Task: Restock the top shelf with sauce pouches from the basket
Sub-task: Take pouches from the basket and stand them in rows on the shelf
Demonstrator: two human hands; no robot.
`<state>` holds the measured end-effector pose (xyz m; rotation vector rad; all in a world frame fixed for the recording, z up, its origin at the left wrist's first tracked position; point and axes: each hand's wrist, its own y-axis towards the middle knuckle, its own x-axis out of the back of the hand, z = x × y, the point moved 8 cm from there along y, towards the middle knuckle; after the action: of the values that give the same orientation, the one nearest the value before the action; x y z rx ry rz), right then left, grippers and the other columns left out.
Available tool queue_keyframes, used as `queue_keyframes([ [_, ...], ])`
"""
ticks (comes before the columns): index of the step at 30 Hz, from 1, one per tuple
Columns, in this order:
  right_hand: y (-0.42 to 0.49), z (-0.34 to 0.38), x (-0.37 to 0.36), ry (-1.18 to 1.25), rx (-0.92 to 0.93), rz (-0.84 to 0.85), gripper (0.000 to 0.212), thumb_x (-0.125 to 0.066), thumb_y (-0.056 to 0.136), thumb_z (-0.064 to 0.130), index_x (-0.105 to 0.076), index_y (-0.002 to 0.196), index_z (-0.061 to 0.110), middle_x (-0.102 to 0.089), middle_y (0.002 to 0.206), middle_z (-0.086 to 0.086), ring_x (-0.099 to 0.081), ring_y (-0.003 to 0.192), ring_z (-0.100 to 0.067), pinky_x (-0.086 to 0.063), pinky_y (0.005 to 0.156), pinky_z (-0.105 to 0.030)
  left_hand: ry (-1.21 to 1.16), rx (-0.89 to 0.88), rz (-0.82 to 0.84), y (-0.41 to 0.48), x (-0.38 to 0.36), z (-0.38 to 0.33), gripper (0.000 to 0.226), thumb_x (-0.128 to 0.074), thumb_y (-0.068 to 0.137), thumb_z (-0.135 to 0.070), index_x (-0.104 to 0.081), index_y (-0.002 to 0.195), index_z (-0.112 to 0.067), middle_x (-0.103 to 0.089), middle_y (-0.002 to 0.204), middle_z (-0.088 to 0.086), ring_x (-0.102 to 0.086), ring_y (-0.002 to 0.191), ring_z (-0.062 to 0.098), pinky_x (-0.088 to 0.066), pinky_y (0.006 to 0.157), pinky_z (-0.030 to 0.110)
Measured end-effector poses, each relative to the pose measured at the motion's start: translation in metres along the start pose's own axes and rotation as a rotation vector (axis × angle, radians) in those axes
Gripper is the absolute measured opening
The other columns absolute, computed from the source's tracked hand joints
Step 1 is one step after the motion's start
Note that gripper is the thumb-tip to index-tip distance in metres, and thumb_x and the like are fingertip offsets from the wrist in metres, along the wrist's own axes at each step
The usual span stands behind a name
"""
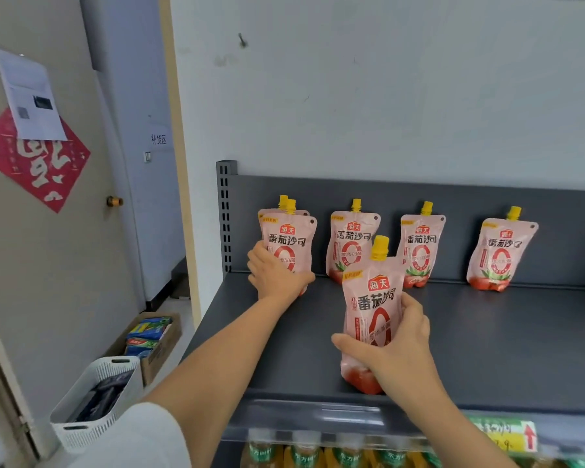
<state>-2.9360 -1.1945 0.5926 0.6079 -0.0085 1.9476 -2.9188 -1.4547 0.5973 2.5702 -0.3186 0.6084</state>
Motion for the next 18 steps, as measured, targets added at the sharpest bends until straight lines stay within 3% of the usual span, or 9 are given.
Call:
queue_keyframes([
  [6, -0.004, 0.001, -0.001, -0.049, 0.015, 0.013, 0.120, -0.087, 0.055, 0.047, -0.009, 0.144, 0.031, -0.022, 0.144, 0.006, -0.032, 0.133, -0.019, -0.039, 0.107, -0.042, 0.002, -0.012, -0.035, 0.005, -0.002, 0.003, 0.114, -0.086, 0.054, -0.051, -0.019, 0.137, -0.011, -0.029, 0.137, 0.010, -0.033, 0.128, 0.029, -0.034, 0.103, 0.044],
  [11, -0.006, 0.006, 0.004, -0.165, 0.021, -0.010, 0.125, -0.083, 0.049, 0.062, -0.009, 0.145, 0.027, -0.032, 0.148, 0.004, -0.041, 0.132, -0.022, -0.043, 0.102, -0.046, -0.010, -0.021, -0.018, 0.006, -0.002, 0.006, 0.120, -0.087, 0.051, -0.053, -0.016, 0.139, -0.012, -0.029, 0.137, 0.009, -0.034, 0.128, 0.029, -0.037, 0.103, 0.046],
  [18, -0.007, 0.011, 0.007, -0.269, 0.045, -0.064, 0.114, -0.081, 0.056, 0.059, -0.014, 0.142, 0.026, -0.037, 0.145, 0.001, -0.047, 0.127, -0.023, -0.048, 0.094, -0.045, -0.016, -0.027, 0.083, 0.009, 0.004, 0.010, 0.116, -0.086, 0.049, -0.057, -0.020, 0.135, -0.015, -0.035, 0.134, 0.007, -0.039, 0.124, 0.027, -0.043, 0.100, 0.047],
])
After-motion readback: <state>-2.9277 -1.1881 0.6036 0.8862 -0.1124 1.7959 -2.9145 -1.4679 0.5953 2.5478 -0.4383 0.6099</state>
